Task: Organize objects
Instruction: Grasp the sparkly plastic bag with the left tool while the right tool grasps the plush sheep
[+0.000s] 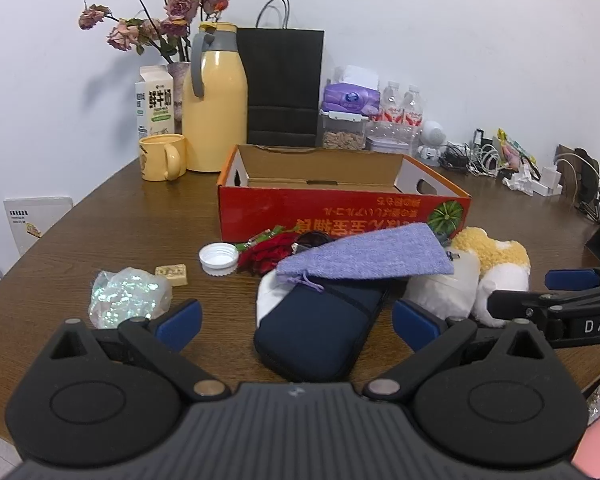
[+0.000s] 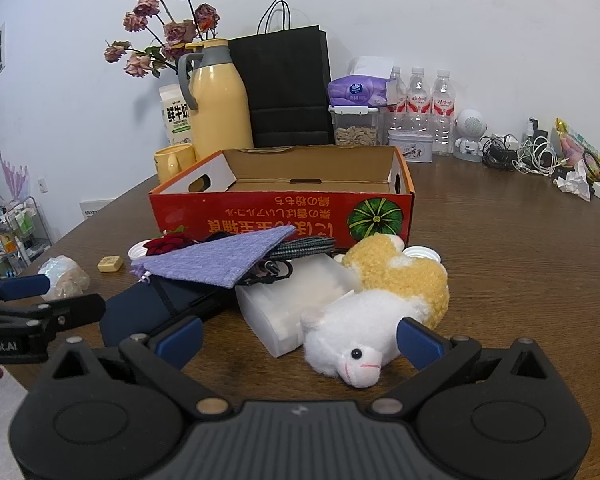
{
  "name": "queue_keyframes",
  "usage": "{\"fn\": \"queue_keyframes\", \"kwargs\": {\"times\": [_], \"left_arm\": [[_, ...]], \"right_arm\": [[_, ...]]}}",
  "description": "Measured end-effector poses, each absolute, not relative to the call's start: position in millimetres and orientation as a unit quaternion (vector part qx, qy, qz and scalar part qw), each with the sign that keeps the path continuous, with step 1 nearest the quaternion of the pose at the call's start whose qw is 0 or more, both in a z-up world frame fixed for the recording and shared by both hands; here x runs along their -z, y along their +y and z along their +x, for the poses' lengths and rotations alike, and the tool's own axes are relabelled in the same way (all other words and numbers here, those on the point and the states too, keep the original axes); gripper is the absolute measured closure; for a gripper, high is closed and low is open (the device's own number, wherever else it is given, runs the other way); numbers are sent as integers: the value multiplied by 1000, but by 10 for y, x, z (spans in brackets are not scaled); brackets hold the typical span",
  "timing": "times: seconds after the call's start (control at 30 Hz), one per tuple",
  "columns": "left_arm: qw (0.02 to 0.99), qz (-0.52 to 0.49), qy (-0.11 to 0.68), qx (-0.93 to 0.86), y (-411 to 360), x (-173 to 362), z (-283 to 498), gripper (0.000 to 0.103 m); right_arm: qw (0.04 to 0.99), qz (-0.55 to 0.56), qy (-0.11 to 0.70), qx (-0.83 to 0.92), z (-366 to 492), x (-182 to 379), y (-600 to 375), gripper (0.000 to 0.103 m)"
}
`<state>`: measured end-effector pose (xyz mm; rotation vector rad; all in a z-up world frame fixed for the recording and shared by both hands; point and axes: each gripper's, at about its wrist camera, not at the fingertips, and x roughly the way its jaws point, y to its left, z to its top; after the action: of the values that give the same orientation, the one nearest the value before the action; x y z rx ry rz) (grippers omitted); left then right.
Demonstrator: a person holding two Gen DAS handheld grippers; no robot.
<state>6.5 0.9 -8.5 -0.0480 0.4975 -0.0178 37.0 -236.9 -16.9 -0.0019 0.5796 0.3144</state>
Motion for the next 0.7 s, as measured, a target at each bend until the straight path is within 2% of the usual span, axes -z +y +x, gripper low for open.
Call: {"fn": "queue_keyframes", "kwargs": {"times": [0.7], "left_arm": [[950,-66,277,-131,680,101,434,0]], "right_arm": [[950,-20,302,-75,918,256,-2647,0]]}}
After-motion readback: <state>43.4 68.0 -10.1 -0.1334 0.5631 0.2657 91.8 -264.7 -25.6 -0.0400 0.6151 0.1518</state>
